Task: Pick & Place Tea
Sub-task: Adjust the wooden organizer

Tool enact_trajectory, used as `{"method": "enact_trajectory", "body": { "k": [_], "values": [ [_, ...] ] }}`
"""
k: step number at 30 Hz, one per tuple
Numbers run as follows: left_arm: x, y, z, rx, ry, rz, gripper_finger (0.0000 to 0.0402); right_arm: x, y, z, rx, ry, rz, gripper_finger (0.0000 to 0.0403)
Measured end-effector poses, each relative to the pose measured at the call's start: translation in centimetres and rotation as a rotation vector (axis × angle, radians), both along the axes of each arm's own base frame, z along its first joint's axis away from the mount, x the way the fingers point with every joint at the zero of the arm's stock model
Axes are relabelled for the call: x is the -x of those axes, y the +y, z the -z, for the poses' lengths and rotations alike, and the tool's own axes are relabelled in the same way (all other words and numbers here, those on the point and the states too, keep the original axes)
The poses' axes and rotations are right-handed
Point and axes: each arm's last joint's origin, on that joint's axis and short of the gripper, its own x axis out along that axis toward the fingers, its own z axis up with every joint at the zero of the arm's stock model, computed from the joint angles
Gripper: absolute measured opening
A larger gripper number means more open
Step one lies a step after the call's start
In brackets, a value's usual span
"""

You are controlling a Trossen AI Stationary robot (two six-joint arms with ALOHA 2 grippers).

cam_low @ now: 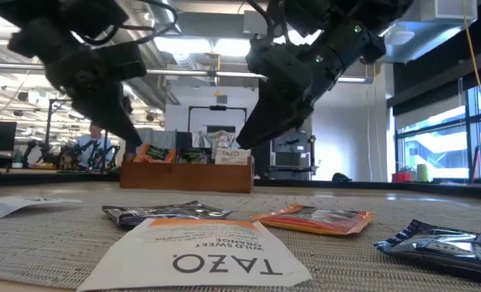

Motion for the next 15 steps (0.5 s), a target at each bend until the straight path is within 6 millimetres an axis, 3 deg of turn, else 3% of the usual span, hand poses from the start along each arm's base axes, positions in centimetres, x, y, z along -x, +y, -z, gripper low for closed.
{"method": "enact_trajectory", "body": {
  "k": [15],
  "values": [
    [-0.1, -3.1, 4.0, 0.059, 0.061, -0.078, 0.0055, 3.7, 0.9, 4.5, -0.086, 0.135, 0.079, 0.0143]
  ]
}}
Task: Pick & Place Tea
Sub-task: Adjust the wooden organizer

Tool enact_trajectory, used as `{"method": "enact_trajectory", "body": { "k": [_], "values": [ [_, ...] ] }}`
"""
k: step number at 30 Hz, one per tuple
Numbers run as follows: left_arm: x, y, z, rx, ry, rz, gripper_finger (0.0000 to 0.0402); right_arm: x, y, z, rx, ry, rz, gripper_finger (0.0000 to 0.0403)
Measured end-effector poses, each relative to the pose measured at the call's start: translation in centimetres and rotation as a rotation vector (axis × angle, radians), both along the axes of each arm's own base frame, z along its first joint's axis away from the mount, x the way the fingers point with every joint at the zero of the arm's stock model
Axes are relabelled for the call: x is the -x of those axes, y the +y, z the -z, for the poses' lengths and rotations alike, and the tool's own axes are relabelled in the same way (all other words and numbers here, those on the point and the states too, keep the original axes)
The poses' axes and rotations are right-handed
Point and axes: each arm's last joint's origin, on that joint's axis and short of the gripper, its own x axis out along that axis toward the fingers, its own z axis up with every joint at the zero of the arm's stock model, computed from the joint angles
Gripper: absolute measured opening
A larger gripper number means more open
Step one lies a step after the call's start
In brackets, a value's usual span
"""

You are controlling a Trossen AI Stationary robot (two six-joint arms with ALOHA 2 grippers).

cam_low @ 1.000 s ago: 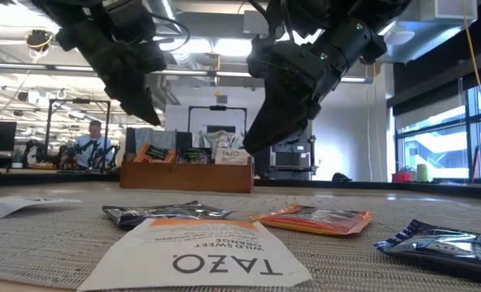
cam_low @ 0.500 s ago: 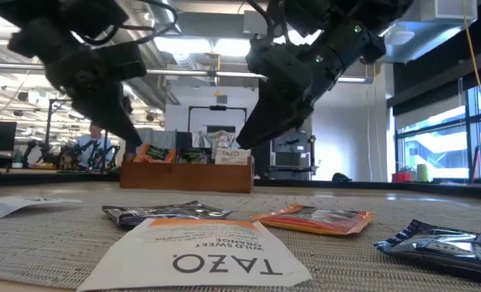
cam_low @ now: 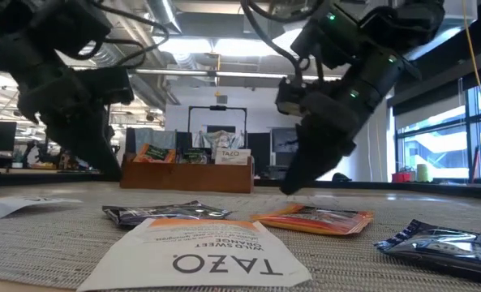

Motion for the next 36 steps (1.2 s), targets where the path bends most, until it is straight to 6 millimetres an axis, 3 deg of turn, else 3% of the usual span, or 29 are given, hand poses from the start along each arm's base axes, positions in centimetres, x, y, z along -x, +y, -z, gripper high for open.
{"method": "enact_trajectory", "body": {
  "k": [9, 21, 36],
  "values": [
    [-0.5, -0.5, 2.3, 0.078, 0.082, -0.055, 0.0056, 0.7, 0.0, 0.7, 0.008, 0.029, -0.006, 0.0143],
    [0.5, -4.0, 2.4, 0.176, 0.065, -0.04, 0.0058, 0.6, -1.4, 0.7, 0.055, 0.029, 0.012, 0.0143],
    [0.7, -3.9, 2.5, 0.131, 0.068, -0.075, 0.0058, 0.5, -0.6, 0.7, -0.025, 0.021, -0.026, 0.0143]
  ]
}}
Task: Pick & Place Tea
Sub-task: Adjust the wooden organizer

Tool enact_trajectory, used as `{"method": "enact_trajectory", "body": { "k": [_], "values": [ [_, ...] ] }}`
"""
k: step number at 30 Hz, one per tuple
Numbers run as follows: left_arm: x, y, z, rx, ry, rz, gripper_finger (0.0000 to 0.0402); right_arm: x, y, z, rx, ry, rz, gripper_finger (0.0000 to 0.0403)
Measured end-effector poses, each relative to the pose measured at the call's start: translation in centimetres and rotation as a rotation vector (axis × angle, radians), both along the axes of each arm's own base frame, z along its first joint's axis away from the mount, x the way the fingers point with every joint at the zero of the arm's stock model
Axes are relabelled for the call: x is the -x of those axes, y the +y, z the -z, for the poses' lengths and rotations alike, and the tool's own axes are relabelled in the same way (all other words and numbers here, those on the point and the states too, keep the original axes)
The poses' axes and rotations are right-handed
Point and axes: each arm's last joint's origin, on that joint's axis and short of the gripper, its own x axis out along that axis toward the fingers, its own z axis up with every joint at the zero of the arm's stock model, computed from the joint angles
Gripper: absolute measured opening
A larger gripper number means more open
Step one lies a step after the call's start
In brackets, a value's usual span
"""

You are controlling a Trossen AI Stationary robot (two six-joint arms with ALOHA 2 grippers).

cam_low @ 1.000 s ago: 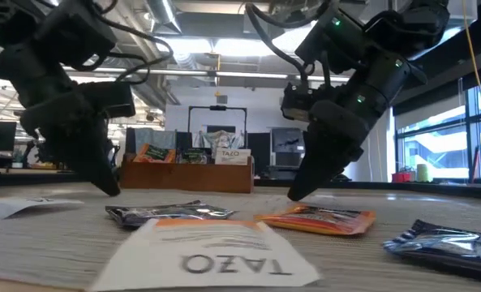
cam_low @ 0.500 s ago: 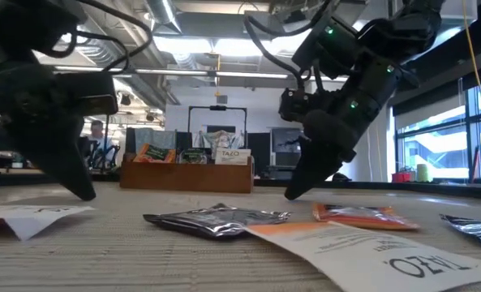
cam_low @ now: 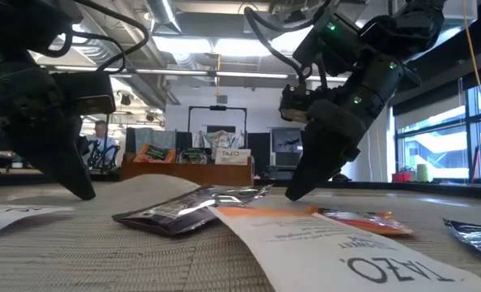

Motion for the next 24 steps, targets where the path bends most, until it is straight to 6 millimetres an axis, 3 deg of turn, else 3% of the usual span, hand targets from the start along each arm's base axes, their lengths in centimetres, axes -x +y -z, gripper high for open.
{"method": "enact_trajectory", "body": {
  "k": [4, 10, 18, 24],
  "values": [
    [0.2, -0.1, -0.5, 0.001, -0.016, 0.015, 0.0058, -0.5, 0.0, -0.4, 0.026, -0.013, -0.021, 0.0143],
    [0.6, 0.1, -1.8, -0.014, -0.071, 0.043, 0.0059, -2.5, -0.3, -2.7, 0.092, -0.082, -0.084, 0.0143],
    [1.0, 0.4, -4.1, -0.047, -0.176, 0.072, 0.0059, -5.5, -2.5, -6.9, 0.249, -0.191, -0.134, 0.0143],
    [1.3, 0.7, -5.4, -0.095, -0.25, 0.077, 0.0059, -6.4, -5.4, -8.5, 0.424, -0.203, -0.101, 0.0143]
  ]
}}
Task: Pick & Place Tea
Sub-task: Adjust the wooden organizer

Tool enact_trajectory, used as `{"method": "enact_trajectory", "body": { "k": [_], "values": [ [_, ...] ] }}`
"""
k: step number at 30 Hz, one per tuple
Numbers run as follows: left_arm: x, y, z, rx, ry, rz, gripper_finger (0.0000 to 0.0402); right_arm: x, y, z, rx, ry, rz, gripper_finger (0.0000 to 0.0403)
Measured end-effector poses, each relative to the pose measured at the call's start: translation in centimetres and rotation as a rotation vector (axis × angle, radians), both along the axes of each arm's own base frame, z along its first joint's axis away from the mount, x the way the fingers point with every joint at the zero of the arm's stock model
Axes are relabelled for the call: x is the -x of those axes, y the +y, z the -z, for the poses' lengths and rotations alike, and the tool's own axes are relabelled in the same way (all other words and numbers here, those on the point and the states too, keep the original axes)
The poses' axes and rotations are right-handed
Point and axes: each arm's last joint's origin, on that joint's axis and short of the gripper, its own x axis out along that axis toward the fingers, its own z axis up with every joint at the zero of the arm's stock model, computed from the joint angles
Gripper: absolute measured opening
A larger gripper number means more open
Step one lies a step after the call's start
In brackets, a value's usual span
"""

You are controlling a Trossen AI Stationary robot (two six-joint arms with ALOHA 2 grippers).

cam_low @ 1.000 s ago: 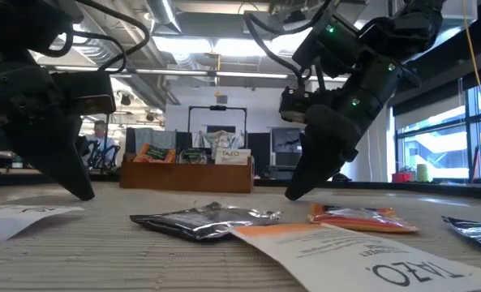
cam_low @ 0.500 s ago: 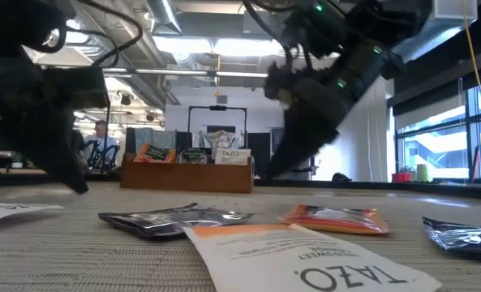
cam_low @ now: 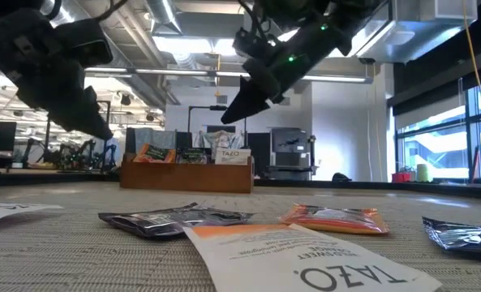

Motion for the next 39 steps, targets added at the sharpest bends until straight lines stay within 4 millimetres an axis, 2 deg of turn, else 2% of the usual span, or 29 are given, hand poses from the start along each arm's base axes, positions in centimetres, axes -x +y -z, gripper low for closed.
{"method": "enact_trajectory", "body": {
  "k": [10, 13, 21, 27, 31, 33, 35, 39],
  "values": [
    [0.0, 0.0, -0.2, -0.002, -0.008, 0.005, 0.0059, 0.2, -3.7, 0.0, -0.056, 0.004, -0.038, 0.0143],
    [0.0, 0.0, -0.2, -0.002, -0.009, 0.005, 0.0059, 0.0, -4.1, 0.3, -0.066, -0.002, -0.036, 0.0143],
    [0.1, 0.1, -0.1, -0.009, 0.009, 0.004, 0.0059, -0.7, -4.9, 3.2, -0.096, 0.046, -0.004, 0.0143],
    [0.1, 0.1, -0.1, -0.01, 0.009, 0.003, 0.0059, -0.9, -5.4, 3.1, -0.116, 0.079, 0.021, 0.0143],
    [0.1, 0.1, -0.1, -0.013, 0.008, -0.002, 0.0059, -2.4, -5.6, 0.3, -0.108, 0.128, 0.01, 0.0143],
    [0.1, 0.1, -0.1, -0.014, 0.008, -0.003, 0.0059, -3.3, -5.9, -0.3, -0.112, 0.175, 0.011, 0.0143],
    [0.1, 0.1, -0.1, -0.013, 0.012, -0.003, 0.0059, -4.4, -6.2, -0.3, -0.105, 0.227, 0.001, 0.0143],
    [0.2, 0.1, 0.0, 0.006, 0.021, -0.012, 0.0059, -6.2, -6.5, 1.4, -0.103, 0.321, -0.014, 0.0143]
  ]
}}
